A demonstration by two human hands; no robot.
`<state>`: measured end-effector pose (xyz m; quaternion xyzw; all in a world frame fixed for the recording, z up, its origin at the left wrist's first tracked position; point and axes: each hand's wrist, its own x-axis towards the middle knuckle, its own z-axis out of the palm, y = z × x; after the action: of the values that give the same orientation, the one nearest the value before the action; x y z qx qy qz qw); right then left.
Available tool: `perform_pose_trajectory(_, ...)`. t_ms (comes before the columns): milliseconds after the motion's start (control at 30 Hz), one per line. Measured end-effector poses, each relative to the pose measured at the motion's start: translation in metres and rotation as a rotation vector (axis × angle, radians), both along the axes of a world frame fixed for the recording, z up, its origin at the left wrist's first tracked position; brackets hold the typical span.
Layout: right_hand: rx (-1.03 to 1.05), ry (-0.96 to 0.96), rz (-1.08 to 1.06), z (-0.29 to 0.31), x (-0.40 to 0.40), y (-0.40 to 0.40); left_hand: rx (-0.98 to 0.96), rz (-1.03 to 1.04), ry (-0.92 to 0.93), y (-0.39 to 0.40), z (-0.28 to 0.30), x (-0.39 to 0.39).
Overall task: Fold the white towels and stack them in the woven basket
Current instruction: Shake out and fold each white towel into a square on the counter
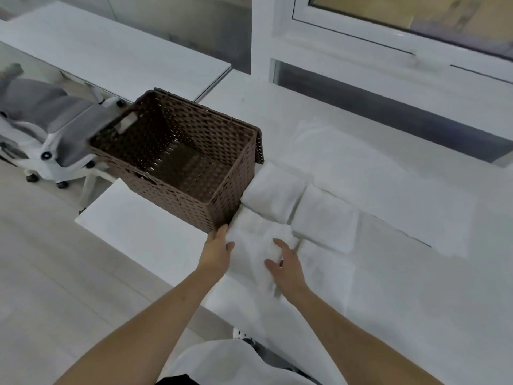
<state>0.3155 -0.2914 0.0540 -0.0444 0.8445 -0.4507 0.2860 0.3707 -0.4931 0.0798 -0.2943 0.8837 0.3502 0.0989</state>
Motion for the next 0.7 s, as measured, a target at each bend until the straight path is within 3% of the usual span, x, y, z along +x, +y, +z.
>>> perform_pose_trajectory(133,0.366,0.261,0.232,-0.006,0.004,0.009,-0.304,-0.366,0.044,0.01,-0.016,0.01)
perform_pose_trajectory(267,0.582,0.405,0.447,-0.008,0.003,0.018,-0.477,-0.596,-0.101,0.015,-0.035,0.015)
perform_pose_trajectory(567,0.631,0.301,0.603,-0.004,-0.016,0.023,-0.512,-0.562,-0.208,0.031,-0.037,0.005)
perform_pose_trajectory(700,0.542,0.406,0.453,0.016,-0.025,0.052,-0.505,-0.516,-0.149,0.053,-0.018,-0.011)
